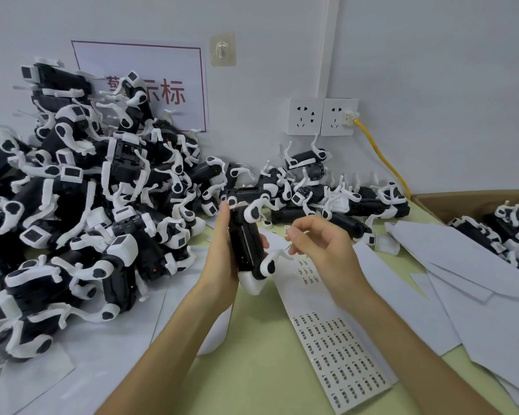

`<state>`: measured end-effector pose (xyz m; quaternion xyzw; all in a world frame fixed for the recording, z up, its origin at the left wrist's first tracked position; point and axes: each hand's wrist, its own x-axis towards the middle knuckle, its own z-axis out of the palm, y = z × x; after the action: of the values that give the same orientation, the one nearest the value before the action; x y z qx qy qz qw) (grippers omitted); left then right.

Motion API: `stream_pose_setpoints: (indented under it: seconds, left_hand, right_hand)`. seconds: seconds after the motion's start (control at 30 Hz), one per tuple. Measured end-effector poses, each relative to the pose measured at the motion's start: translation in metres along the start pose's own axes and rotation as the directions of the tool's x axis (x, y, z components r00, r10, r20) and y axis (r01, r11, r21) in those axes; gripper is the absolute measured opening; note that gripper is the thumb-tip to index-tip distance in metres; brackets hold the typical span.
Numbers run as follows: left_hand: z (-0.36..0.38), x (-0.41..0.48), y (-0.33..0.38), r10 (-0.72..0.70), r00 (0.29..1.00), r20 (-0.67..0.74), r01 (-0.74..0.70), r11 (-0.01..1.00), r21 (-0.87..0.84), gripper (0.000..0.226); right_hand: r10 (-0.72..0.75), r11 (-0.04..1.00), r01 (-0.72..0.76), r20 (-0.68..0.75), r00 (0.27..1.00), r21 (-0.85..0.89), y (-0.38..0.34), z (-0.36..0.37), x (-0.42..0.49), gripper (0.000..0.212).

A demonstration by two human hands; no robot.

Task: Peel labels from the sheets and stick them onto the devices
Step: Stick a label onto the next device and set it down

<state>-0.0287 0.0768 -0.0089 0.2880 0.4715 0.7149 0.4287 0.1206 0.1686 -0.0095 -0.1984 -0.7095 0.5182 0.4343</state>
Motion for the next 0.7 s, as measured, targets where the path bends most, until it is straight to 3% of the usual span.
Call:
stream_pose_setpoints:
  seconds: [0.17, 0.33, 0.5, 0.7]
  left_hand:
    - [0.001, 0.003, 0.004, 0.101, 0.993, -0.059, -0.099, 0.994, 0.038, 0.07]
    - [-0.004, 0.007, 0.009, 0.047, 0.999, 0.018, -0.041, 0.962, -0.271, 0.071]
    - [-0.009, 0.008, 0.008, -0.033, 0.997, 0.075, 0.062, 0.9, -0.432, 0.067]
    - [0.001, 0.008, -0.007, -0.047, 0.997, 0.068, 0.063, 0.966, -0.25, 0.075]
  right_hand:
    - [-0.028, 1.0, 0.029, 0.061, 0.998, -0.006, -0.004, 0.004, -0.002, 0.008]
    - [-0.048, 0.989, 0.042, 0.04, 0.998, 0.144, -0.012, 0.004, -0.005, 0.012]
    - [-0.006, 0.93, -0.011, 0.046, 0.999, 0.369, -0.018, 0.005, -0.004, 0.008]
    - [-0.017, 0.982, 0.023, -0.036, 0.999, 0.189, -0.014, 0.005, -0.005, 0.011]
